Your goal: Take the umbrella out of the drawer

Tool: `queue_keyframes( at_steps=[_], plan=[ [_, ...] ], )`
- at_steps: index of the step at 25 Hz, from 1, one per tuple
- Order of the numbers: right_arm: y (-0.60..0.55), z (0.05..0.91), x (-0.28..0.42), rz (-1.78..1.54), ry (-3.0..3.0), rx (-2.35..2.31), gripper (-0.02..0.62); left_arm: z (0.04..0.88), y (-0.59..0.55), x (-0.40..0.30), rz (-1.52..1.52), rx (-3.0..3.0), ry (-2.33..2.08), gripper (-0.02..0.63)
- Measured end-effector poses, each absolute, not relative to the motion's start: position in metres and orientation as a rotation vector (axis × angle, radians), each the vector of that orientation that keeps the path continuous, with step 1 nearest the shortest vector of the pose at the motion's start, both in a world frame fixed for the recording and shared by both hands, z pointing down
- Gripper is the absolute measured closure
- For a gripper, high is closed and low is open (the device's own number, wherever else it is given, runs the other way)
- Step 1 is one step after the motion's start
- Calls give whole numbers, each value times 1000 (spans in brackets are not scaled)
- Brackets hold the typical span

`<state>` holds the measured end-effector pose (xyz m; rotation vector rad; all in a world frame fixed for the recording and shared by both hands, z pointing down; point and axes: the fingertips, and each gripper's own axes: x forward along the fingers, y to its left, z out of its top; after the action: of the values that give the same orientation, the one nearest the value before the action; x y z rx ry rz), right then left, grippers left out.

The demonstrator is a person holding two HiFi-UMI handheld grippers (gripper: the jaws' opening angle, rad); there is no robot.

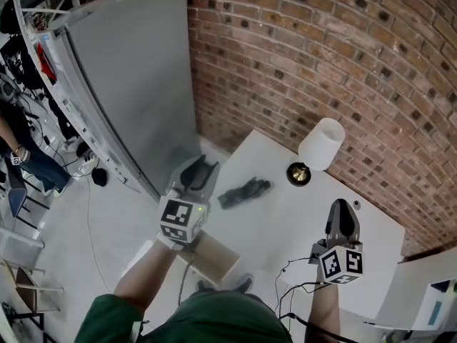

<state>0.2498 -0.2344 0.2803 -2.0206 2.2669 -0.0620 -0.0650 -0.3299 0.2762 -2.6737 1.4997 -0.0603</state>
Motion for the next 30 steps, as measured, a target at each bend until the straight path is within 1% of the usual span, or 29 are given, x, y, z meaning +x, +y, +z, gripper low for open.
queue_keyframes(
  at_steps=[9, 16, 19, 30],
  plan=[
    [-228, 276, 253, -40, 2250, -2021, 566, 274, -326, -65, -40, -2678, 1499, 477],
    [-224, 269, 257, 56, 2238, -1999, 568, 278, -325, -60, -49, -2689, 1490, 480],
    [-223, 269, 260, 52, 2243, -2020, 586, 279, -324, -56, -63, -2693, 1486, 480],
    [-225, 275, 262, 34, 2263, -2019, 587, 282, -323, -55, -59, -2690, 1499, 482]
  ],
)
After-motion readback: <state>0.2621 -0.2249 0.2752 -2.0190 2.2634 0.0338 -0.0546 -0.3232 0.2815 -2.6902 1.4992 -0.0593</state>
